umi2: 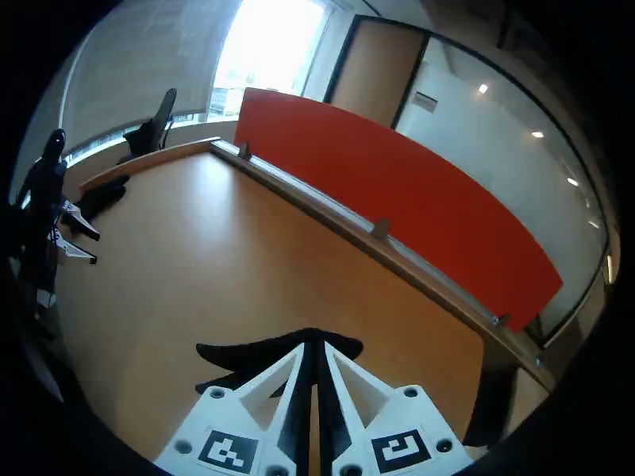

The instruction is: Fold towel

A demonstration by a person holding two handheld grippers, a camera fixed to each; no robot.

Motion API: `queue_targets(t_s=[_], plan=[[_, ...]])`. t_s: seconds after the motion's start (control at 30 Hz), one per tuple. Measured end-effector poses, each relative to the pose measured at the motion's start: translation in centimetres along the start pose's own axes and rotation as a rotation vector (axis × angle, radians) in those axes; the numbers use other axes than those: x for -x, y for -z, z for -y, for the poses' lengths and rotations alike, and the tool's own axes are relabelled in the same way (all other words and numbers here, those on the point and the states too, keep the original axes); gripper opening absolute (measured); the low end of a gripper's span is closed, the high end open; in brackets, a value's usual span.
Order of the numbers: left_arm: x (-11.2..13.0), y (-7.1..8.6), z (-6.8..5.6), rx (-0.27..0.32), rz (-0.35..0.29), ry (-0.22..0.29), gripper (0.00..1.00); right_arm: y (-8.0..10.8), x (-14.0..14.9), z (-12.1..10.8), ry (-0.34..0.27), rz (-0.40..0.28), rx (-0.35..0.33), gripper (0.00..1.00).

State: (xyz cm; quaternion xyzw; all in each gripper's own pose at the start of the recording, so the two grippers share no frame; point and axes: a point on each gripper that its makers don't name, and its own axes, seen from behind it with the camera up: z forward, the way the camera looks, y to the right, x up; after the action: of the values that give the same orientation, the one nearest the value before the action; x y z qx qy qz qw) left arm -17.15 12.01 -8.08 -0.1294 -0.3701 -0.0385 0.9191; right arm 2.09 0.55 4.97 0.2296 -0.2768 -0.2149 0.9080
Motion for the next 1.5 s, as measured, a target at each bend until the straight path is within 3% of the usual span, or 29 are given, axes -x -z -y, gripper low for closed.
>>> queue_targets(t_s=[0.7,1.5], plan=[[-0.3,-0.4,0.1,-0.01,0.015,-0.015,0.96,1.5,3.6,-9.4,-0.068,0.06,0.126,0.04],[-0.5,-1.0,-0.9,-0.013,0.025,-0.028,0.95,2.1,7.2,-16.1,-0.117,0.123,0.21,0.04]])
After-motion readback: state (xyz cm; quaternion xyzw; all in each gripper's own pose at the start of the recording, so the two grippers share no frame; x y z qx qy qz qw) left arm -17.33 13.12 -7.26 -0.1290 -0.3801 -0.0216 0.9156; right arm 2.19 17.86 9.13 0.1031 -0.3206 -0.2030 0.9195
